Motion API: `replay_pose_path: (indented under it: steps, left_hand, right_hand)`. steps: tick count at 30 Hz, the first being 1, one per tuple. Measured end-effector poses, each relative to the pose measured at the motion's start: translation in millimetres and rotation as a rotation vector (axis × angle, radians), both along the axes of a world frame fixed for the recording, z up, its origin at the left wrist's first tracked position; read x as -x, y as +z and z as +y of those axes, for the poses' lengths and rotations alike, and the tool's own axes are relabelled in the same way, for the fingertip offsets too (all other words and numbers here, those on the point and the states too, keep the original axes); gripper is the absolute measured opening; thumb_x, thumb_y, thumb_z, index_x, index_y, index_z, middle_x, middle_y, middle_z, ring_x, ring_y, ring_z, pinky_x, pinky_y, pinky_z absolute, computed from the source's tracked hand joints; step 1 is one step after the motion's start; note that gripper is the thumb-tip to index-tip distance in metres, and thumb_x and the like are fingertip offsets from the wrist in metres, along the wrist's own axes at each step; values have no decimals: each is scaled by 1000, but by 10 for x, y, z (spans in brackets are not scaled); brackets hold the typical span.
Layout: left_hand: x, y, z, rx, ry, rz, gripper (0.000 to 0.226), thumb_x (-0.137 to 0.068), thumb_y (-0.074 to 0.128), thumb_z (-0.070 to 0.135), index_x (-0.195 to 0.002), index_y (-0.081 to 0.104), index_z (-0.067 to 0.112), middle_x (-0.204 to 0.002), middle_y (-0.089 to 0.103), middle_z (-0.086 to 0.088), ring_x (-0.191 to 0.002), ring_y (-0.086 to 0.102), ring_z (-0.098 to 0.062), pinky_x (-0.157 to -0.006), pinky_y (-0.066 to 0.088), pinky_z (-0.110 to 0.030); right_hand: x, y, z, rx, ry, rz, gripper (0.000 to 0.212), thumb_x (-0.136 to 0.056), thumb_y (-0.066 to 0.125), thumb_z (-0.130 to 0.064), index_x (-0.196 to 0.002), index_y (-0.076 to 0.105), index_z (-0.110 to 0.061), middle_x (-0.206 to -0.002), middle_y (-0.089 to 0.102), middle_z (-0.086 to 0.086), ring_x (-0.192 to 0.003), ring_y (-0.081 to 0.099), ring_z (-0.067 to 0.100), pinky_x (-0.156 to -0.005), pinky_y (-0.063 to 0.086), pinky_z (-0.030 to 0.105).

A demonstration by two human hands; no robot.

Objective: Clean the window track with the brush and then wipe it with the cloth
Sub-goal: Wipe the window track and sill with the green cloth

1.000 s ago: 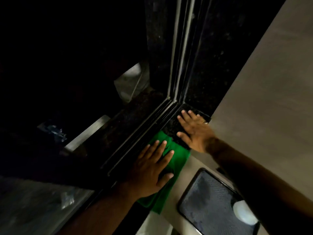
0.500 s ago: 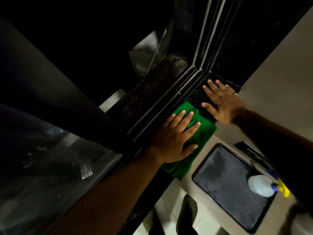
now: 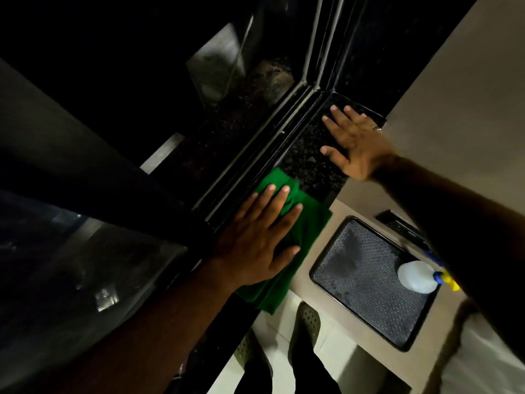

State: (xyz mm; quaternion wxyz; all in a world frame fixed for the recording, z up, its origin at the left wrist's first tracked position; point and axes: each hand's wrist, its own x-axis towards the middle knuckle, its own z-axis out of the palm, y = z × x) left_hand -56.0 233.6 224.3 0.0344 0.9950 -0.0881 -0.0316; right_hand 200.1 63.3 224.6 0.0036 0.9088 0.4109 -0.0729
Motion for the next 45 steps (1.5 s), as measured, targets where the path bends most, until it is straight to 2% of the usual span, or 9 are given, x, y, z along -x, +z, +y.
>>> replay_pose_path:
  steps: [4,8,15,22,28,33,38,43,45]
  left_hand:
    - [-354,51,-83,32,22,-12,68,-93,32,58,-151,26,24,-161,18,-13,-149,12,-31,-118,17,-49]
    - [-232,28,-74,32,38,-19,68,-94,30,58,-151,28,21,-161,19,-14,-149,13,-31,-117,19,-50]
    - [144,-76,13,43,36,-27,71,-95,27,59,-154,17,21,-162,13,-14,-150,6,-32,-119,15,-51]
    - [-303,82,-107,37,35,3,68,-93,34,58,-151,27,22,-161,17,-15,-149,11,-32,-118,15,-49]
    - [371,-17,42,4,38,20,71,-95,25,60,-154,12,22,-162,9,-14,-150,2,-31,-121,11,-48]
    - [252,-26,38,-1,7,19,72,-94,27,60,-154,12,24,-162,9,-14,-150,3,-32,-120,10,-49]
    - [-173,28,-90,25,35,-21,68,-93,33,57,-151,28,22,-160,19,-16,-148,13,-33,-118,14,-48]
    - [471,-6,34,-5,55,27,72,-95,26,58,-155,11,20,-162,8,-16,-150,2,-33,-120,11,-50]
    - [620,2,43,-1,53,25,72,-95,28,58,-155,11,20,-162,7,-15,-150,0,-31,-120,12,-50]
  right_hand:
    - [14,44,42,25,-62,27,73,-95,21,-61,-154,7,-21,-164,0,7,-150,-3,28,-121,1,45]
    - [304,12,206,36,-145,-1,68,-97,22,-52,-154,7,-18,-164,-1,7,-150,-3,26,-121,3,49]
    - [374,-63,197,-9,-152,-26,70,-95,13,-58,-154,10,-21,-164,3,5,-150,1,24,-120,4,49]
    - [334,-60,198,-31,-169,-39,66,-96,20,-56,-154,14,-23,-164,6,4,-150,4,23,-119,7,49]
    - [358,-83,215,-39,-172,-35,74,-91,10,-62,-153,13,-22,-164,8,5,-150,6,24,-119,7,49]
    - [376,-80,228,-67,-172,-42,75,-90,10,-63,-153,14,-23,-164,9,5,-150,7,25,-119,7,51]
    - [367,-87,218,-72,-186,-59,76,-89,10,-62,-153,16,-22,-163,11,7,-150,10,27,-119,9,52]
    - [360,-74,229,-53,-172,-41,76,-90,8,-63,-154,11,-22,-164,7,6,-150,6,25,-119,6,50]
    - [373,-54,204,-60,-180,-32,73,-92,11,-61,-154,13,-22,-164,8,6,-150,6,25,-119,6,49]
